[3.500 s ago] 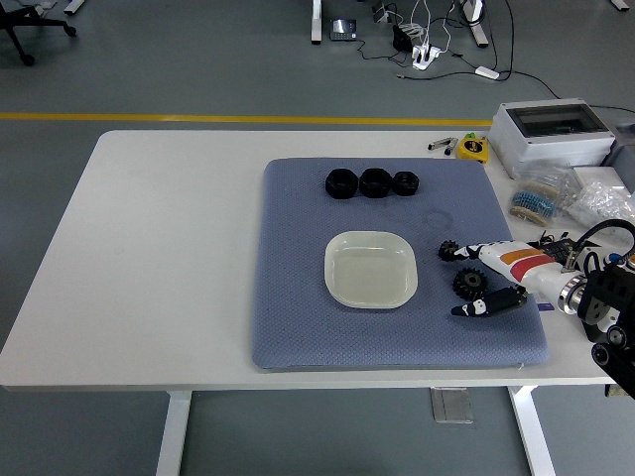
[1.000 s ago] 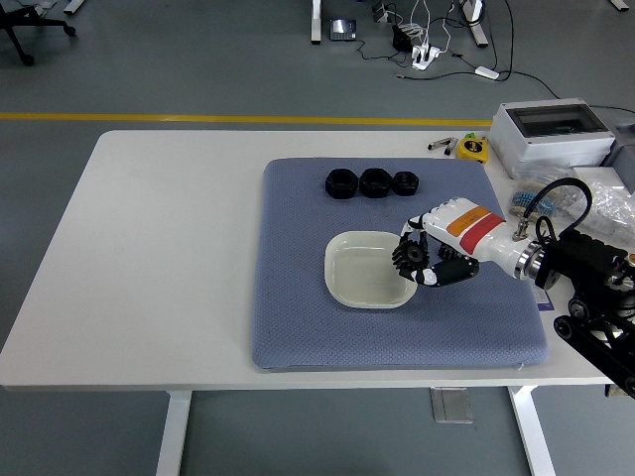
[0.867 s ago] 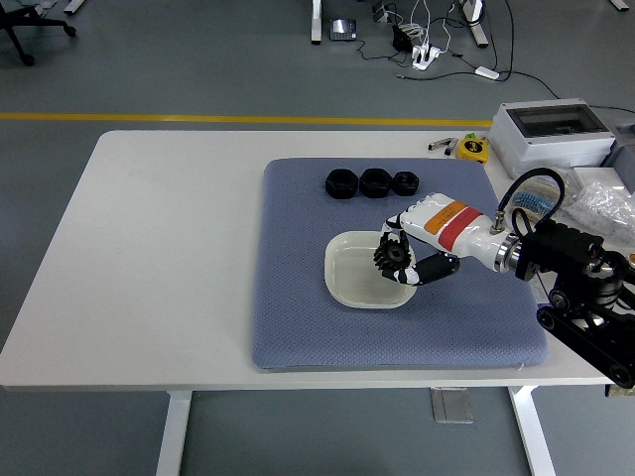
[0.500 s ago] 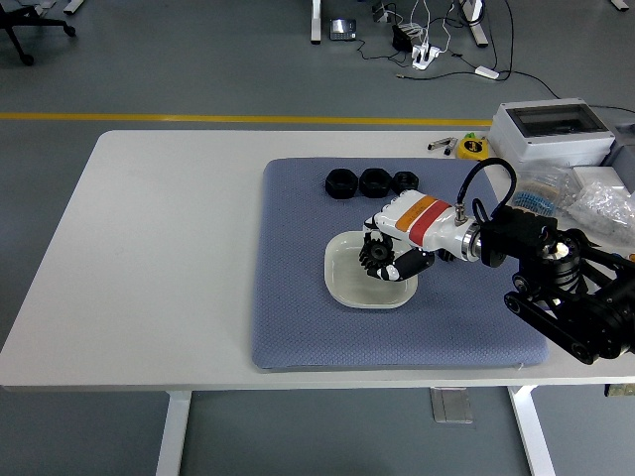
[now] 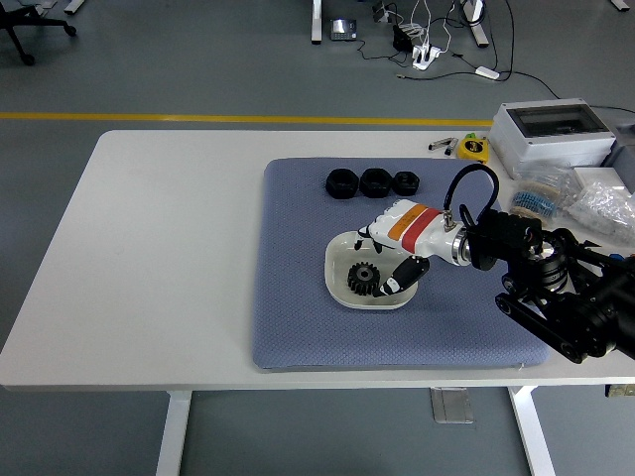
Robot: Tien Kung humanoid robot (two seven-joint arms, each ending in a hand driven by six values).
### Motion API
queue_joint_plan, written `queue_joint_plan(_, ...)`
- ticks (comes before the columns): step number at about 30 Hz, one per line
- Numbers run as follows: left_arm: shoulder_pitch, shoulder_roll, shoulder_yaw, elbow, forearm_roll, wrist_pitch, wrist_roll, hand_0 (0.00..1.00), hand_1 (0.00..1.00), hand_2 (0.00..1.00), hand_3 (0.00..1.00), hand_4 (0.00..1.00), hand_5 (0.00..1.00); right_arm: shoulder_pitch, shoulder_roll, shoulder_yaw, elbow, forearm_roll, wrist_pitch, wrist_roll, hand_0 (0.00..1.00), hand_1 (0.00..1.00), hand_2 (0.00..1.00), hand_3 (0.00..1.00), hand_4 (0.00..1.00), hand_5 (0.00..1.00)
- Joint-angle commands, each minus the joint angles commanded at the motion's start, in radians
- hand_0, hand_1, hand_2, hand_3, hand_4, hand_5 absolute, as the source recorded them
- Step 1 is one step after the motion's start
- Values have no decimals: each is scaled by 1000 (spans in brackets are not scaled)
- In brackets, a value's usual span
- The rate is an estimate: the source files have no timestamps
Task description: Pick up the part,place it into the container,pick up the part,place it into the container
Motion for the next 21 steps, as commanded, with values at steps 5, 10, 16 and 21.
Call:
queue_joint_plan(5,1,0,-2,1,3,0,0,706,711,748,658,684,673,-6,-26,66,43,9,2,-2,61,197,590,837,998,596)
queue_joint_plan(10,-1,1,1,0,-1,0,-2,706,710,747,659,684,673,-7,-52,125,12,3,-17,-14,54,189,583,810,998,596)
queue_joint_plan(16,-4,1,3,1,-4,1,-3,706,711,748,660,684,673,-12,-71,120,-85,5,-18,-11,52,186,570,772,998,578)
queue_joint_plan(21,-2,-2,0,1,-2,1,-2,705,710,747,659,683,674,-32,-65,92,-173,39,-40,-13,54,183,541,707,998,559)
